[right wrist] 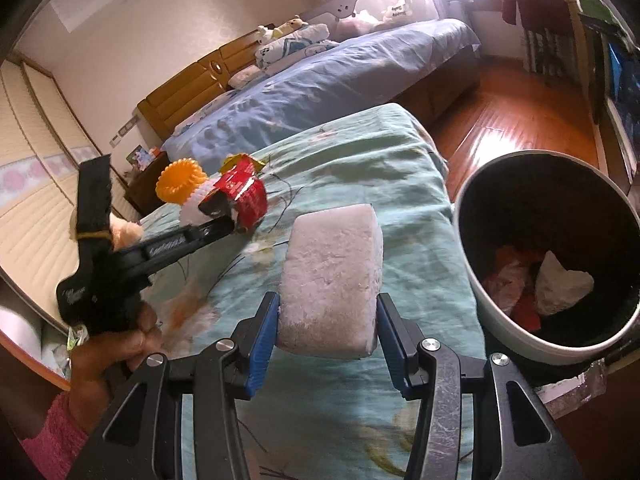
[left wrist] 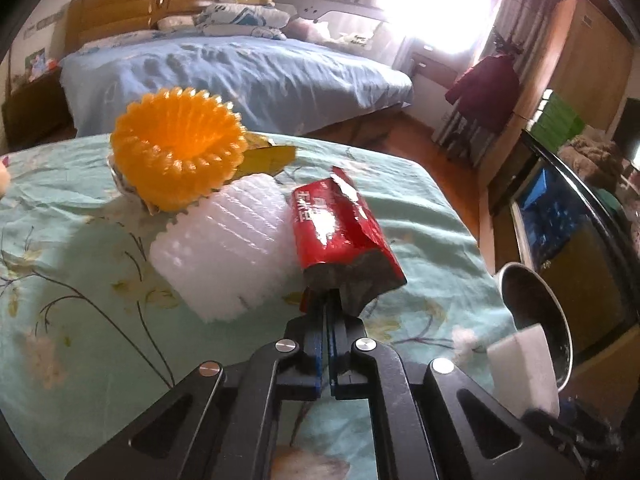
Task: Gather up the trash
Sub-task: 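Carry the red snack bag and white foam block over the bin with both tools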
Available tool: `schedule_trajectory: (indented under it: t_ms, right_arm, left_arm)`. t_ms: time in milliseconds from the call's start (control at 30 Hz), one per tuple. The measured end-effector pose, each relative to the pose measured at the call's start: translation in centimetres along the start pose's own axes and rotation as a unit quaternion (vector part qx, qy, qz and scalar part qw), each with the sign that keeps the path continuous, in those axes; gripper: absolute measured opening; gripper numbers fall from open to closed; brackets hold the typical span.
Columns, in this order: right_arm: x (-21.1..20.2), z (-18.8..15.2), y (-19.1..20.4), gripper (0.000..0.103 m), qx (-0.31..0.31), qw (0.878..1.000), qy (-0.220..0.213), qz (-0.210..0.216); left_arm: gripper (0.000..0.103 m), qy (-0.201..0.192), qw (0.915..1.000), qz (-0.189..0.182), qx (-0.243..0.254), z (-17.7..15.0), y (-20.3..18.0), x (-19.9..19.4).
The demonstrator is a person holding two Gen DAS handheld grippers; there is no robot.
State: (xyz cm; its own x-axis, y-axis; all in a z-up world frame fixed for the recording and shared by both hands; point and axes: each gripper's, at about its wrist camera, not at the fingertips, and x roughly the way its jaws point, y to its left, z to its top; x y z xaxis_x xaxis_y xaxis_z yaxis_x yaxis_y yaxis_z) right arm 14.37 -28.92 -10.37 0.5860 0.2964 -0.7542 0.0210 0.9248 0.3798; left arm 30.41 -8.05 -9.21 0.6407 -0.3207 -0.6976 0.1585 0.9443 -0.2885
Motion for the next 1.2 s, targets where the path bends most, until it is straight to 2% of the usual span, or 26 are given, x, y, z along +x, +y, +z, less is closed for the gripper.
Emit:
schedule_trajectory:
  t_ms: [267, 500, 1200]
  right_arm:
    - [-0.9, 0.5, -1.0, 0.049, 0.009, 1.0, -0.014, -0.003]
    - [-2.5, 0.7, -2.5, 0.049, 0.02, 0.999, -0.028, -0.014]
    - [-6.2, 0.8, -9.7, 0.049, 0.067, 0.994, -0.054, -0.065]
  left_arm:
    - [0.0, -0.006, 0.9992, -0.029, 0.028, -2.6, -1.9, -2.9]
    - [0.0, 0.005, 0.9974, -0.052, 0.051, -3.9, -3.6, -4.6]
    - [0.0, 0.032, 0.9858, -0.101, 0.13, -4.8, -12.5, -2.8]
